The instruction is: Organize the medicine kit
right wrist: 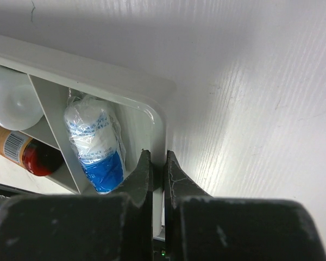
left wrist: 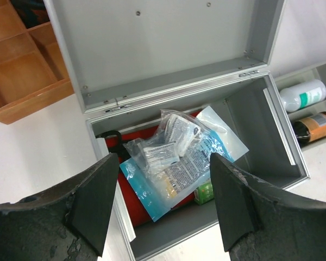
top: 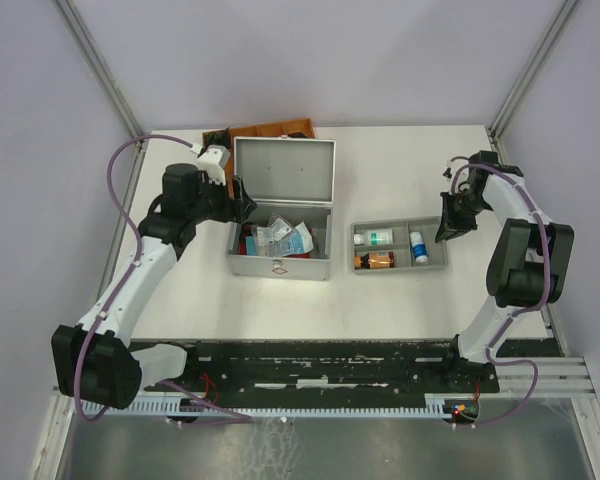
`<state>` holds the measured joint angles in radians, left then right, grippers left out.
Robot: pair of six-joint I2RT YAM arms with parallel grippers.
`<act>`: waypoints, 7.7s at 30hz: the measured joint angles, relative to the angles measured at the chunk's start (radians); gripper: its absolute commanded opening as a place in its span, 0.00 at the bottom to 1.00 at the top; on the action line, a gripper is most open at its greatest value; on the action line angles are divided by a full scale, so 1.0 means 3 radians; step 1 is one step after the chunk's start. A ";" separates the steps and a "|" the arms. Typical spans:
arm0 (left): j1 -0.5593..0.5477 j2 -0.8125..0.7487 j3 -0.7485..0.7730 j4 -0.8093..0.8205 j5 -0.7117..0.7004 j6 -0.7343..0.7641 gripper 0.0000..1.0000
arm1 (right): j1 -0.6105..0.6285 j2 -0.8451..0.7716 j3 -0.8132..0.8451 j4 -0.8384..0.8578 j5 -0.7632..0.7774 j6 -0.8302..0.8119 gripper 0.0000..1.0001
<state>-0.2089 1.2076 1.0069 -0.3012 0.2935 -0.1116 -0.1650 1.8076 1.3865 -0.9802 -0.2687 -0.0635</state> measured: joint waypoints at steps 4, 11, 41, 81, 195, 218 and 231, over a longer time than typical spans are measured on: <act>-0.0055 -0.0053 0.0000 0.0003 0.0019 0.0001 0.75 | 0.0000 -0.0028 -0.0132 0.0103 0.0011 0.0055 0.00; -0.0080 -0.0225 0.0000 0.0015 0.0022 0.0005 0.75 | 0.0000 -0.0043 -0.0198 0.0109 -0.0027 0.0136 0.00; 0.0752 0.0463 -0.0045 -0.0013 -0.0008 0.0103 0.92 | -0.0025 -0.0338 0.0671 -0.0852 -0.0347 0.0163 0.01; -0.0487 0.0678 -0.0516 0.0689 0.1502 -0.0720 0.94 | 0.0071 -0.0347 0.0904 -0.1049 -0.0664 0.0197 0.00; 0.0228 -0.0370 -0.0201 0.0376 0.0365 -0.0069 0.99 | 0.1606 0.0796 0.1921 -0.0843 -0.0047 0.0334 0.48; 0.0228 -0.0443 -0.0233 0.0394 0.0347 -0.0046 1.00 | 0.1635 0.0189 0.1831 -0.0674 0.0354 0.0219 0.71; 0.0228 -0.0172 -0.0388 0.0858 0.0549 0.0099 0.99 | 0.1634 -0.1164 -0.0034 0.0398 0.0394 0.0104 0.90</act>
<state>-0.1406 1.1561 0.8906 -0.0437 0.4583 -0.0818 0.3252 1.4586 1.3762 -0.8608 -0.1505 -0.0322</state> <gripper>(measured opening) 0.995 0.860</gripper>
